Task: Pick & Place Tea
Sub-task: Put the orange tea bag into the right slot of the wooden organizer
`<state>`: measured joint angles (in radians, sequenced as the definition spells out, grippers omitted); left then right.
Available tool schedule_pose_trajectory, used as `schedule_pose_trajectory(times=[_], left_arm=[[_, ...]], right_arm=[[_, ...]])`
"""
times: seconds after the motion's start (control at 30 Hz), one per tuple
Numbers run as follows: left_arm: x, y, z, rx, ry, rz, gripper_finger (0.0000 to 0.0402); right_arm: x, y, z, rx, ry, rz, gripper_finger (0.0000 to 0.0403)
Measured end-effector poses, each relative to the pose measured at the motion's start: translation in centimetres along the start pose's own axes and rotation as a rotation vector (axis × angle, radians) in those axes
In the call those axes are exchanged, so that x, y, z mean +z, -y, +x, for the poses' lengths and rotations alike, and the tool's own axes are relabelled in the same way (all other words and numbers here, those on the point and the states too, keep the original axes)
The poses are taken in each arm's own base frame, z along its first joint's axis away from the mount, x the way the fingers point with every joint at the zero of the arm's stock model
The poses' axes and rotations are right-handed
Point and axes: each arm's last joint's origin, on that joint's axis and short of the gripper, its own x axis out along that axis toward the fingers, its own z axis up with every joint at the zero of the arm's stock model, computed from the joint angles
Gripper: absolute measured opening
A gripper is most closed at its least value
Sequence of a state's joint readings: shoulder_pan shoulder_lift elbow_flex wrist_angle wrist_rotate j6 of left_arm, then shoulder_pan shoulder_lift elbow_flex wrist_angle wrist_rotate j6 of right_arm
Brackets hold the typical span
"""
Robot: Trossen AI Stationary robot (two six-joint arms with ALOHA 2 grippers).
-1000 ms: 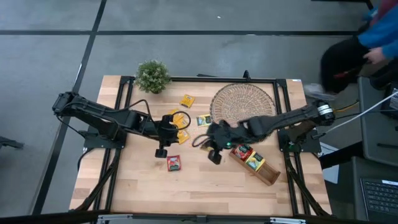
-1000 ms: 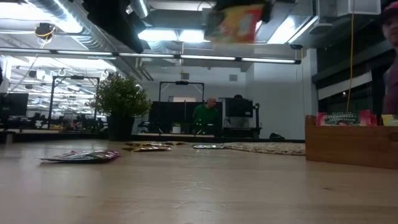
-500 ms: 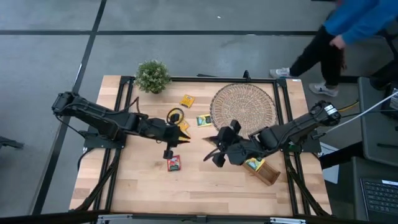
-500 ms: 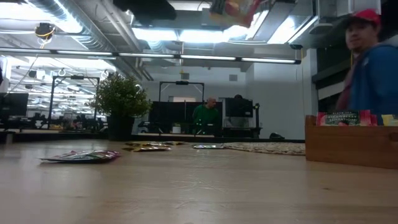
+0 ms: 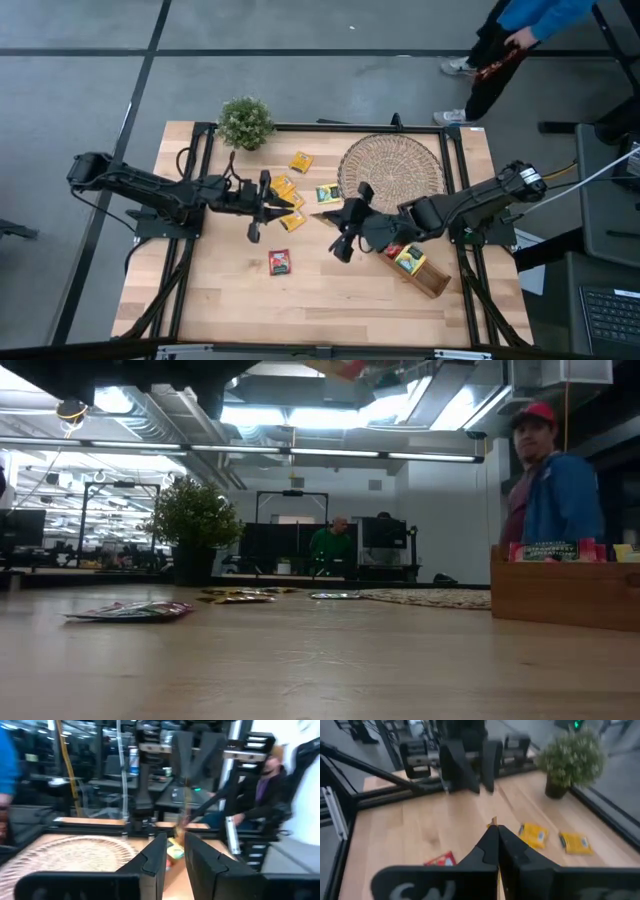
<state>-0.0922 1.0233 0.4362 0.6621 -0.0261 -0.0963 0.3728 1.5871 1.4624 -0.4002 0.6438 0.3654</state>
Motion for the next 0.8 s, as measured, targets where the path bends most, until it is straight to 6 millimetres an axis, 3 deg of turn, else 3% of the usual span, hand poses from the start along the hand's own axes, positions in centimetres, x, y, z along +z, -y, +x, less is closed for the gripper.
schedule_pose_trajectory(times=[0.47,0.8], left_arm=[[0.5,-0.2,0.1,-0.028,0.058,-0.001,0.0065],[0.5,-0.4,0.1,0.035,0.057,0.021,0.0069]], right_arm=[[2.0,1.5,3.3,0.11,0.12,-0.01,0.0001],[2.0,1.6,4.1,0.134,0.128,-0.011,0.0001]])
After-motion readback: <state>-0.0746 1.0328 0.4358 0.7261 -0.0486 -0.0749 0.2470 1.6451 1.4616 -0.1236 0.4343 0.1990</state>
